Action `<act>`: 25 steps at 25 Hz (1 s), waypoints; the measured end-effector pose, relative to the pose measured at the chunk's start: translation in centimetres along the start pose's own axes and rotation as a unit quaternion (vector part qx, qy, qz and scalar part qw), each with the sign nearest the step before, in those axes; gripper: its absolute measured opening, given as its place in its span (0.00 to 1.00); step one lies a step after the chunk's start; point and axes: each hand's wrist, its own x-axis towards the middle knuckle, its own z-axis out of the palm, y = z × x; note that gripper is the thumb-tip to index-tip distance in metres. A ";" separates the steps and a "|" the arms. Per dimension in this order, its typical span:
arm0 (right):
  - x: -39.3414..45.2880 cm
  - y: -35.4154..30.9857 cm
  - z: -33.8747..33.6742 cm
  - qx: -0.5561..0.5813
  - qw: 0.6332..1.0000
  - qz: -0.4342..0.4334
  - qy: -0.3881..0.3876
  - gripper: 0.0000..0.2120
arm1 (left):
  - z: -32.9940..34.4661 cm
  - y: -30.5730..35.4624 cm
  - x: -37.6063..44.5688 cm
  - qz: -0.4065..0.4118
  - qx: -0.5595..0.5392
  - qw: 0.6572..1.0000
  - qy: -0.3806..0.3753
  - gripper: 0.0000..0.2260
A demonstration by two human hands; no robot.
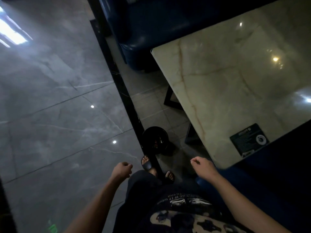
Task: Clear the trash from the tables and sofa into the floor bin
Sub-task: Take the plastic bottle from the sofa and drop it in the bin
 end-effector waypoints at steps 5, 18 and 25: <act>0.4 -1.5 0.2 0.128 0.991 0.002 0.034 0.11 | 2.8 0.5 -5.1 0.052 0.053 0.997 -0.012 0.10; -0.1 -11.8 11.6 0.036 0.999 -0.007 -0.005 0.12 | -8.6 -3.3 -1.9 0.112 0.229 0.963 -0.086 0.19; 0.5 -26.4 16.5 0.044 0.998 -0.008 -0.033 0.13 | -23.4 -5.7 5.5 0.080 0.228 0.969 -0.050 0.17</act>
